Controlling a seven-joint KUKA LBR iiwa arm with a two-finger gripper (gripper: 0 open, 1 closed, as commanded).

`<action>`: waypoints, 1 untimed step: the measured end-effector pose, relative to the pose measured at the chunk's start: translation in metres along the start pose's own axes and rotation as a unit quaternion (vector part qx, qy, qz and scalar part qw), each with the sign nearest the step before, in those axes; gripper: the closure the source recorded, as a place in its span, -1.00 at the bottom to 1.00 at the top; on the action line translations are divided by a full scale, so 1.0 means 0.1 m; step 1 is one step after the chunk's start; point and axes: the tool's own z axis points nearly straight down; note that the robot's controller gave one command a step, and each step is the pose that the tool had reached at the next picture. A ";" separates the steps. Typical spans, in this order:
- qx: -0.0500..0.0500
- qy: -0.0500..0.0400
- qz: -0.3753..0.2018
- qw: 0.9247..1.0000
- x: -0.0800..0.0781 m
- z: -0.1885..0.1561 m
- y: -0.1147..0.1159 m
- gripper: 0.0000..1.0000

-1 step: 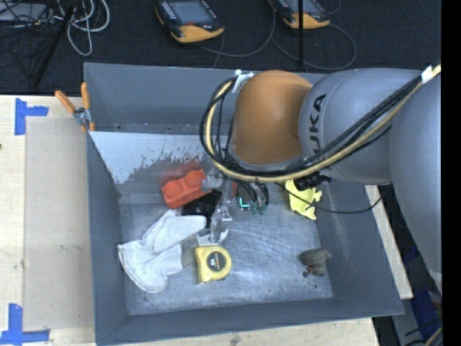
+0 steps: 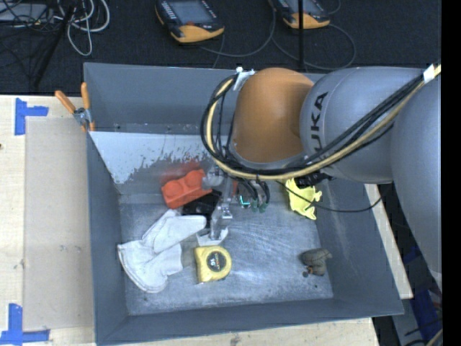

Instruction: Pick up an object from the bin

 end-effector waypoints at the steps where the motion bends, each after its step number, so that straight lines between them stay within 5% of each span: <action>1: 0.000 -0.001 0.000 1.000 -0.05 0.32 -0.26 1.00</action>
Offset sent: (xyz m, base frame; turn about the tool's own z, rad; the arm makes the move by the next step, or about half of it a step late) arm 0.0000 0.0000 0.0000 0.0000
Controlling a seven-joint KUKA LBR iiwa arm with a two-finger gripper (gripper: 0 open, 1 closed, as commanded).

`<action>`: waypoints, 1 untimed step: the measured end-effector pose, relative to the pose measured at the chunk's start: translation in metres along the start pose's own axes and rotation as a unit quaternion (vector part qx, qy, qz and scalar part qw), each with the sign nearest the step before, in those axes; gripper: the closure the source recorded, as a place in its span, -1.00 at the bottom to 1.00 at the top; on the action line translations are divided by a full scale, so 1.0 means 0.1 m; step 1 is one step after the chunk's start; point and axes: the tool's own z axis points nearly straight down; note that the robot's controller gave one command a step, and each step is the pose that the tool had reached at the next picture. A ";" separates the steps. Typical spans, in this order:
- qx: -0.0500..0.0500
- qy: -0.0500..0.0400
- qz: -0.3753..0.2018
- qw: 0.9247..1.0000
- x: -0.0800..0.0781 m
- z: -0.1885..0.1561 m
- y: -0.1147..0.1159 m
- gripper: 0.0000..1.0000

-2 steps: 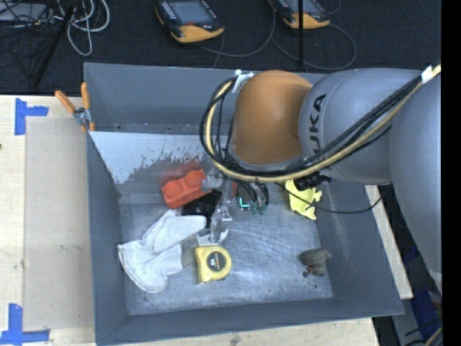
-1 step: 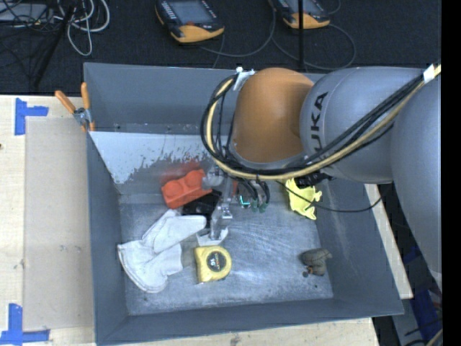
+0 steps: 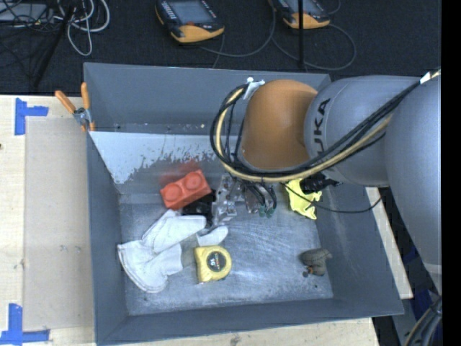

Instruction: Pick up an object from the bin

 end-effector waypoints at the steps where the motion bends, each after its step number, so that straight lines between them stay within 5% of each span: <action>1: 0.000 0.001 0.001 1.000 0.00 0.01 -0.01 -1.00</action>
Offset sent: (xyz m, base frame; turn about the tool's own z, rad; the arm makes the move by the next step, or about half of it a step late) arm 0.0000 0.0000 0.0000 0.0000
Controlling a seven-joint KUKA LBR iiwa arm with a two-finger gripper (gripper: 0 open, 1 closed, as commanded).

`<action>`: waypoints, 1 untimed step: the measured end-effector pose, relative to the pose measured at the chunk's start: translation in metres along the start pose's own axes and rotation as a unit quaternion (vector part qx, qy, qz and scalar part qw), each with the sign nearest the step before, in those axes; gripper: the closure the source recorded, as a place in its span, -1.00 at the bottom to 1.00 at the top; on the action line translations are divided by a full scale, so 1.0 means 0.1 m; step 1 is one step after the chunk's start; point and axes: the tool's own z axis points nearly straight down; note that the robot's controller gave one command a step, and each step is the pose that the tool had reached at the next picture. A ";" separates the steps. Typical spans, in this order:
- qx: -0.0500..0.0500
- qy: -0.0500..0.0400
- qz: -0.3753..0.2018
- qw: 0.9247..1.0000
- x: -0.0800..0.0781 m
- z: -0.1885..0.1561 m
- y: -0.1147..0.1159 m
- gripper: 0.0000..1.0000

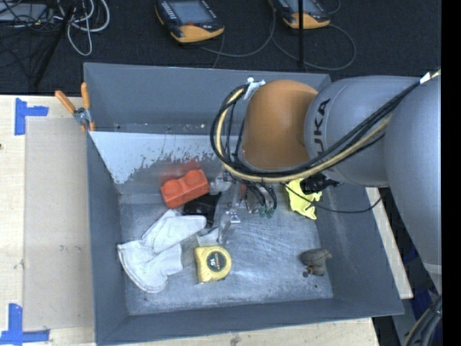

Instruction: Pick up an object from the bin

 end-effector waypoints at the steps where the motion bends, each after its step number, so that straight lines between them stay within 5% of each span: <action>1: 0.000 0.000 0.001 1.000 0.00 0.00 -0.01 1.00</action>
Offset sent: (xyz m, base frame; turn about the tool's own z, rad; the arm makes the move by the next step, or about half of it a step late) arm 0.0000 0.0000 0.0000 0.0000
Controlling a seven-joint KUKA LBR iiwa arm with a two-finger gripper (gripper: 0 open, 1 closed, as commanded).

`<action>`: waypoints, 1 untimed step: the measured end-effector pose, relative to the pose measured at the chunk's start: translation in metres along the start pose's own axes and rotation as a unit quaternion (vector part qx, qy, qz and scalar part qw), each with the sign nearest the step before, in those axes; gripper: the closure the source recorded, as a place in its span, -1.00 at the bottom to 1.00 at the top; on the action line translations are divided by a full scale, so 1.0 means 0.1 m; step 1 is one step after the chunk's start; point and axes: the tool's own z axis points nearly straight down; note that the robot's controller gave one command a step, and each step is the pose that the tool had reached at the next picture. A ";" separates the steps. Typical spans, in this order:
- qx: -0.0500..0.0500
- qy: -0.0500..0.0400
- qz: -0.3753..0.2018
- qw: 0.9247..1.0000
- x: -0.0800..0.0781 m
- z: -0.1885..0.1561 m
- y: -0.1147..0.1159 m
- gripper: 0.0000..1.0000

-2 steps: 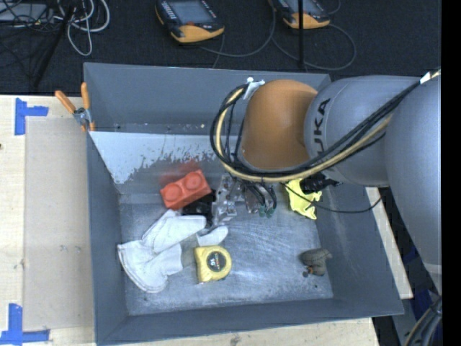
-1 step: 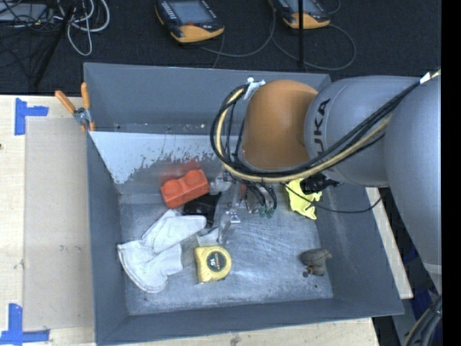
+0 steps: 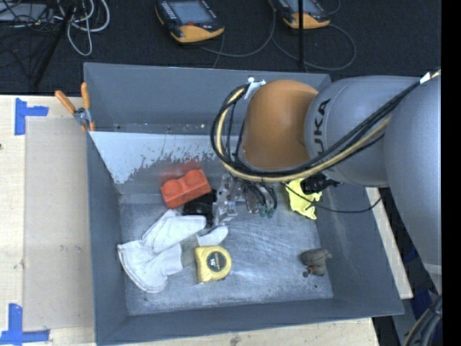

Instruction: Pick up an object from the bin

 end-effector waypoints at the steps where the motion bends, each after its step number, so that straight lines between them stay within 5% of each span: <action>1: 0.000 0.000 0.001 1.000 0.00 0.00 0.00 -1.00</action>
Offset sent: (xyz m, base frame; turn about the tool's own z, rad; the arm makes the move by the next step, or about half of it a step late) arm 0.0000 0.0000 0.0000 0.0000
